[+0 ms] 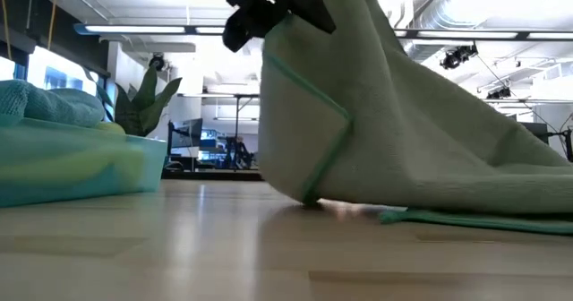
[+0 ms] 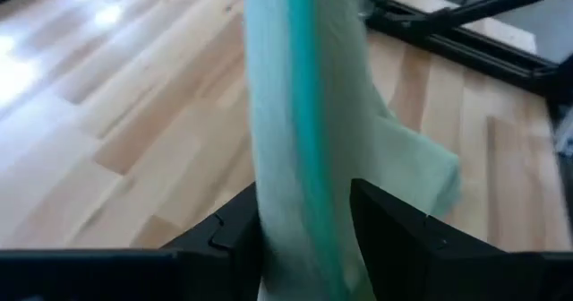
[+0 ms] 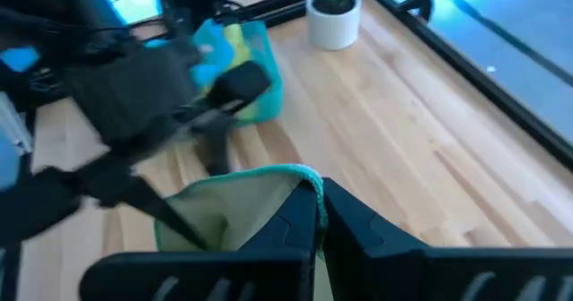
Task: Fold microfiber towels
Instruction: Fold the green microfiber towel
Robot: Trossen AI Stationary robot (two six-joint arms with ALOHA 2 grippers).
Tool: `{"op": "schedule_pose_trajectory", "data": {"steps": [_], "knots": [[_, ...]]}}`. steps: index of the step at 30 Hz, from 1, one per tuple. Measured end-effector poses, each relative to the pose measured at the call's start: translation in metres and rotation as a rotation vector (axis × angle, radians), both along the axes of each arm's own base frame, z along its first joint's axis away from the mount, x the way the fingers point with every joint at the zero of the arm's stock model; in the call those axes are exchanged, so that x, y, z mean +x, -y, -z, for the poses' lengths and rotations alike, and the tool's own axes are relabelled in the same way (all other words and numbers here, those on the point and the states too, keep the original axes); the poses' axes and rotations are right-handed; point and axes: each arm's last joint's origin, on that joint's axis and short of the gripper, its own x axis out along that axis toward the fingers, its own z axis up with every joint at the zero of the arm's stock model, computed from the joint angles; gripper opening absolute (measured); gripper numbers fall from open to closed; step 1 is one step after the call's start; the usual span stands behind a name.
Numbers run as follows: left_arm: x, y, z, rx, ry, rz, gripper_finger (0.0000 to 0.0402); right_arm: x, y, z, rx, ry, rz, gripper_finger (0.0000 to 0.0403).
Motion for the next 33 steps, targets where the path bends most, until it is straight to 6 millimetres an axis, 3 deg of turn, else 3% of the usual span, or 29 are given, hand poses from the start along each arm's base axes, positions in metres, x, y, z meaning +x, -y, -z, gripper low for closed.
{"op": "schedule_pose_trajectory", "data": {"steps": [9,20,26,33], "knots": [[-0.007,0.019,0.007,-0.052,-0.075,0.073,0.0098,-0.011,0.004,-0.006,-0.056,-0.005,0.036,0.0],[-0.02,0.017,0.019,-0.014,-0.234,-0.007,0.0016,-0.01,0.004,-0.006,-0.09,-0.006,0.017,0.0],[-0.025,0.015,0.022,0.006,-0.276,-0.052,0.0007,-0.011,0.005,-0.005,-0.121,-0.025,0.022,0.0],[-0.024,0.017,0.021,-0.037,-0.277,-0.02,0.0024,-0.011,0.014,-0.004,-0.185,-0.045,0.087,0.0]]}}
